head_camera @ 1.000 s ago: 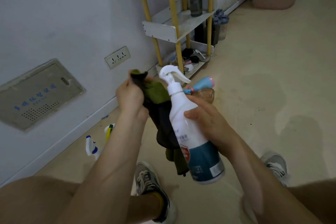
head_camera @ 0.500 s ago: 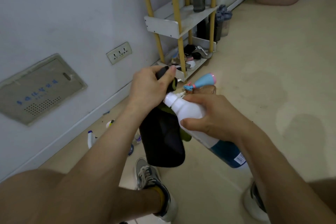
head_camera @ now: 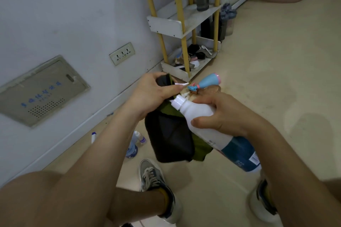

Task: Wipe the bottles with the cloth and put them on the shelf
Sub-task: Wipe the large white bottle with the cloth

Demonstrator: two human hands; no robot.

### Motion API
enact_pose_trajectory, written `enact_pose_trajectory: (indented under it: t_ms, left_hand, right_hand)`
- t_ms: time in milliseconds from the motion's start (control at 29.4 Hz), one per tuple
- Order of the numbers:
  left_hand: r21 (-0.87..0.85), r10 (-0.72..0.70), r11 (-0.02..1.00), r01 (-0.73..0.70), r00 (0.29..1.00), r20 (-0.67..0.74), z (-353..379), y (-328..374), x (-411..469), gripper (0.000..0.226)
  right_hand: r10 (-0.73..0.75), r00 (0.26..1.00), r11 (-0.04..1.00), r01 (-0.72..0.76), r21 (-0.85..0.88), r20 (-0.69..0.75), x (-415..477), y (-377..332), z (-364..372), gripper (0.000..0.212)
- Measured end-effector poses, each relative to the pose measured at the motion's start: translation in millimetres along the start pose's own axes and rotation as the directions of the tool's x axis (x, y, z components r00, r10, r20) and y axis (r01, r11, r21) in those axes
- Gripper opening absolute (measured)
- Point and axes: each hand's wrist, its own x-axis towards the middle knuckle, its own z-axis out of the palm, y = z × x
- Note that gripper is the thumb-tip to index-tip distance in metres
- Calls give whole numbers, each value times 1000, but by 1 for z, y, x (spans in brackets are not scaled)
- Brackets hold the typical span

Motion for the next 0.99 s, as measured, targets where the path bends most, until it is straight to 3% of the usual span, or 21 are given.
enact_pose_trajectory:
  t_ms: [68, 136, 204, 272, 408, 545, 613, 681, 715, 783, 817, 885, 919, 987]
  left_hand:
    - [230, 134, 966, -120, 990, -43, 7, -1, 4, 22]
    - [453, 259, 858, -241, 966, 23, 7, -1, 4, 30]
    - [694, 352, 624, -360, 922, 162, 2, 0, 4, 38]
    - [814, 384, 397, -425, 882, 273, 1, -4, 5, 37]
    - [831, 407, 172, -530, 806, 429, 0, -6, 9, 43]
    - [740, 471, 129, -660, 698, 540, -1, -11, 16, 54]
    - [672, 510, 30, -740, 589, 627, 1, -19, 19, 51]
    - [641, 573, 23, -767, 536, 620, -1, -23, 25, 40]
    - [649, 579, 67, -758, 559, 593, -2, -24, 26, 37]
    - [728, 503, 113, -676, 671, 545, 2, -20, 23, 35]
    - [776, 416, 43, -630, 717, 559, 6, -19, 22, 33]
    - [775, 260, -169, -609, 731, 631, 18, -15, 20, 27]
    - [751, 180, -226, -621, 731, 659, 24, -12, 20, 24]
    - [760, 89, -223, -611, 763, 640, 32, -10, 24, 22]
  right_hand:
    - [-7, 1000, 1000, 6, -26, -4, -2, 4, 0, 59]
    - [1, 1000, 999, -1, -33, 14, -3, 6, 0, 58]
    - [17, 999, 998, -14, -56, 42, -2, 10, -3, 59]
    - [31, 997, 991, -21, -130, 76, 0, 13, -8, 63]
    - [43, 993, 967, -13, -255, 112, 3, 11, -21, 58]
    - [17, 985, 919, 53, -391, 173, 5, -4, -33, 38]
    - [14, 981, 886, 77, -456, 191, 6, -11, -34, 40]
    - [10, 978, 855, 100, -509, 209, 8, -19, -33, 47]
    - [9, 973, 837, 118, -534, 229, 10, -23, -32, 48]
    - [6, 959, 795, 167, -583, 283, 15, -29, -29, 41]
    - [13, 951, 771, 187, -609, 309, 18, -30, -27, 38]
    - [53, 930, 732, 211, -648, 362, 23, -27, -19, 43]
    - [67, 919, 729, 220, -648, 387, 25, -23, -14, 45]
    - [49, 915, 767, 223, -602, 401, 27, -14, -6, 42]
